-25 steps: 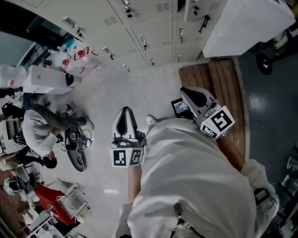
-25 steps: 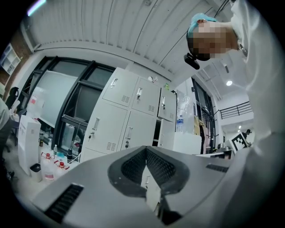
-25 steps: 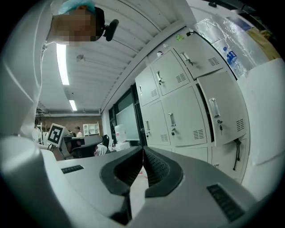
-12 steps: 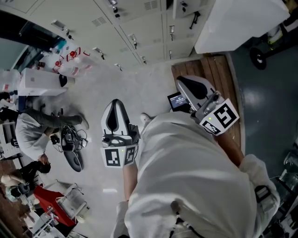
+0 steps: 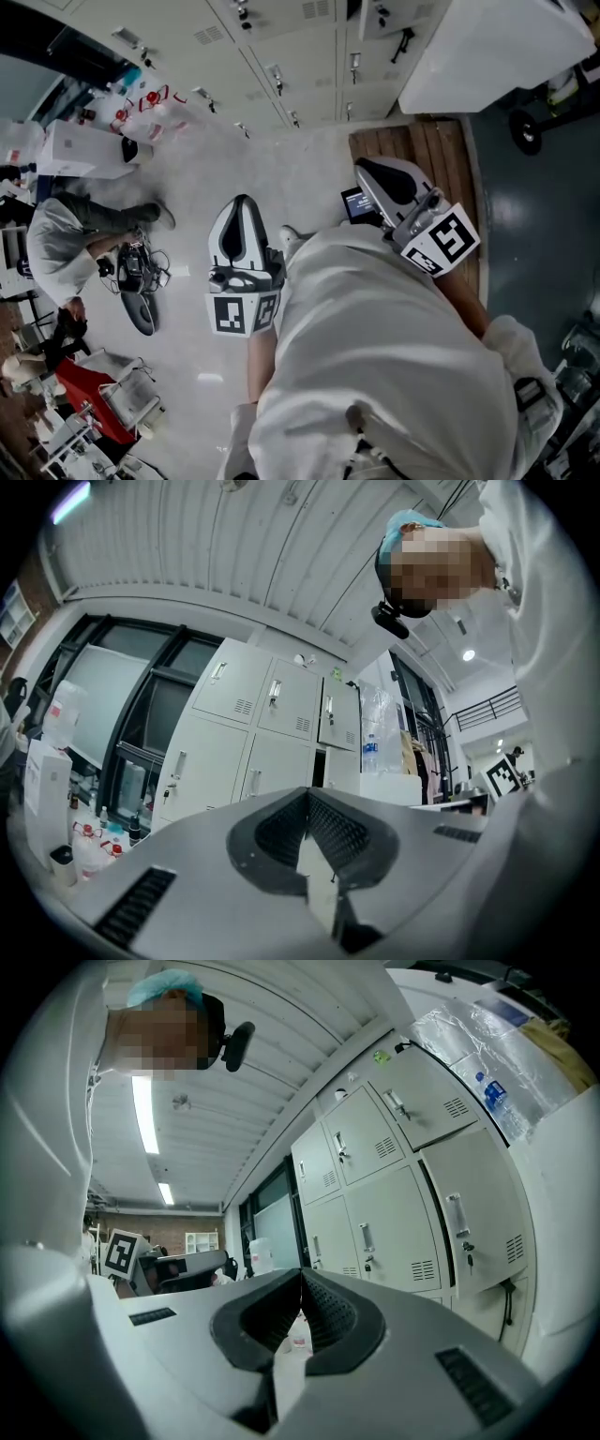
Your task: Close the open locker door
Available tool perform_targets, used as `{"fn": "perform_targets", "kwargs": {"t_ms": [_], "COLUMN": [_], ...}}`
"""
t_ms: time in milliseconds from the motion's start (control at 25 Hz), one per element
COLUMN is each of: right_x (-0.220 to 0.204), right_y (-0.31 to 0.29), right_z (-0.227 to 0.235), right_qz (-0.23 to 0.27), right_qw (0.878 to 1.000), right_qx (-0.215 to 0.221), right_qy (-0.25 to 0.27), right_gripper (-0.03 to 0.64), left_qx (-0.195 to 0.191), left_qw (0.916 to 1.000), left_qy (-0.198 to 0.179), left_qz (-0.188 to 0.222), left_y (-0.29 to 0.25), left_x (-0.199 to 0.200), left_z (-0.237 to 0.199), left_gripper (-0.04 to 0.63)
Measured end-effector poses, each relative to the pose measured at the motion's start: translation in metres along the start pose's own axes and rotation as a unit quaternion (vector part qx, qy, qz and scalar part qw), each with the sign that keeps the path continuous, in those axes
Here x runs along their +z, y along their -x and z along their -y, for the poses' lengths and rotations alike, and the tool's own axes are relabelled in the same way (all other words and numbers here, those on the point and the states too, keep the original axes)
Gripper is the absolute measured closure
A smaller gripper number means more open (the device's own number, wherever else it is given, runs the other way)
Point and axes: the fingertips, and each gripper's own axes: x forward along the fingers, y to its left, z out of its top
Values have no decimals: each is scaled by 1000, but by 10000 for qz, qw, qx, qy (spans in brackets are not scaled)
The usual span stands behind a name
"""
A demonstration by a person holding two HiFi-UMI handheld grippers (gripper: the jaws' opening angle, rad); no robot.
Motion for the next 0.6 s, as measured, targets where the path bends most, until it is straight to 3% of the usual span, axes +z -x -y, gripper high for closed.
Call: {"fn": "perform_targets", "kwargs": {"t_ms": [600], "right_x": [-12], "right_y": [-2], "right_z": [-4], "right_qz": [-190], "right_qw": [9993], "right_qx": [325], "right_qy": [10], "right_gripper": [591], "left_qx": [112], "left_qw": [9997], "left_qy": [157], "left_qz": [-147], "left_y": [2], "left_x": [-20], "left_z": [7], "left_gripper": [588]}}
